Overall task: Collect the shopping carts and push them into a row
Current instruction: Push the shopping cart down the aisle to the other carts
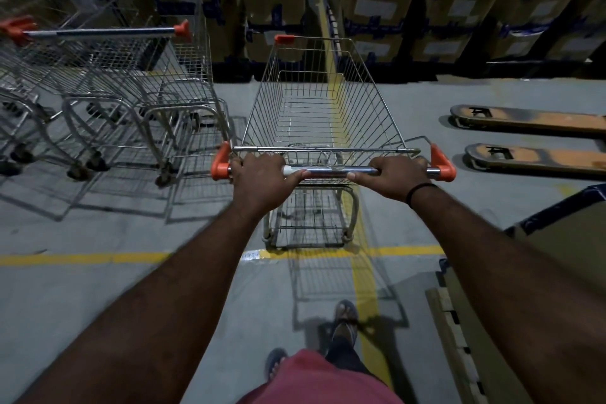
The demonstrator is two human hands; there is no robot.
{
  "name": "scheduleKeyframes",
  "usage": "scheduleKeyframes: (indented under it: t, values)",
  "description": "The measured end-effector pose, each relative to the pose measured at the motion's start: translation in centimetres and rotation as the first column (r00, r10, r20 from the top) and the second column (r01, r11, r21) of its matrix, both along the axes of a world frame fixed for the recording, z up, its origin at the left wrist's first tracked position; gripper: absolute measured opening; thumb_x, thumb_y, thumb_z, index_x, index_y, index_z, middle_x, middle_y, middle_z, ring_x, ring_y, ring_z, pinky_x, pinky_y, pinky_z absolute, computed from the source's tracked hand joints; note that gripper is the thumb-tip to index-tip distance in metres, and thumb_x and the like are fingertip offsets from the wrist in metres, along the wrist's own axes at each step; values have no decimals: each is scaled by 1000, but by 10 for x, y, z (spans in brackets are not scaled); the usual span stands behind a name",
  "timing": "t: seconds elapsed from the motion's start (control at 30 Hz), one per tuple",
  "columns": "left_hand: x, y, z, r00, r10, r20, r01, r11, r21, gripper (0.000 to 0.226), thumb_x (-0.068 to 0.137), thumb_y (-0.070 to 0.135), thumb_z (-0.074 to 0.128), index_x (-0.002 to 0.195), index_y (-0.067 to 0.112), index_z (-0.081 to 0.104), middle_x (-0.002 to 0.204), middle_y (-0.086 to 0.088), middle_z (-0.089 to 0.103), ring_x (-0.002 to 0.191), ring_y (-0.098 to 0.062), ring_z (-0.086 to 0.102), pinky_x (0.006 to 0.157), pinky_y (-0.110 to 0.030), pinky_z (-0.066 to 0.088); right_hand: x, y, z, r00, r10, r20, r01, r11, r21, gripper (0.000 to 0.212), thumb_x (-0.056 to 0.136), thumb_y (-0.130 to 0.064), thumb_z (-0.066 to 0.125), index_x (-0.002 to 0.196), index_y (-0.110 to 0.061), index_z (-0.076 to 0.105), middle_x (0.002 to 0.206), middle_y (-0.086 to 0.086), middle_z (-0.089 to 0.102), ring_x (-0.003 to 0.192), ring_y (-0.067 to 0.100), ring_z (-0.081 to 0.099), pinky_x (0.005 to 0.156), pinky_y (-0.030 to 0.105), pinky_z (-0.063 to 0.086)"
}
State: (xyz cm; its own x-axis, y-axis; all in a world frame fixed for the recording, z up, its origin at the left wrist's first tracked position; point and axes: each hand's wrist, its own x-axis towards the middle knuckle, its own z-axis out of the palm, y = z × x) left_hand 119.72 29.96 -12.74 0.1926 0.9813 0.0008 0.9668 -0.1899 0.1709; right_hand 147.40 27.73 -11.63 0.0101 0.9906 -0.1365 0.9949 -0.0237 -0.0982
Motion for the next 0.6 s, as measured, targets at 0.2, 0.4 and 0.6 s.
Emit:
scheduleKeyframes:
  t: [0.2,0.4,0.6]
  values:
    - [-5,-14,1,1000,-3,11,3,1000,0,70,85,84,32,106,28,67,108,-1,68,112,-30,54,102,-54,33,-2,-14,-3,1000,-2,2,2,1000,4,83,59,-101,13,71,-29,51,74,-7,59,81,23,60,96,53,40]
    - [-7,-25,2,1000,-11,4,11,1000,7,65,87,82,33,105,28,65,110,0,68,113,-30,55,105,-55,33,-6,-25,-2,999,5,34,-6,1000,7,76,67,-99,19,69,-29,48,74,-7,58,82,23,60,96,53,39]
    - [-6,-34,1,1000,-6,-2,6,1000,7,73,82,86,25,103,29,66,109,0,68,112,-30,55,104,-55,34,-6,-34,-1,999,10,41,-10,1000,15,75,68,-99,20,68,-29,49,74,-7,59,83,23,61,95,51,37]
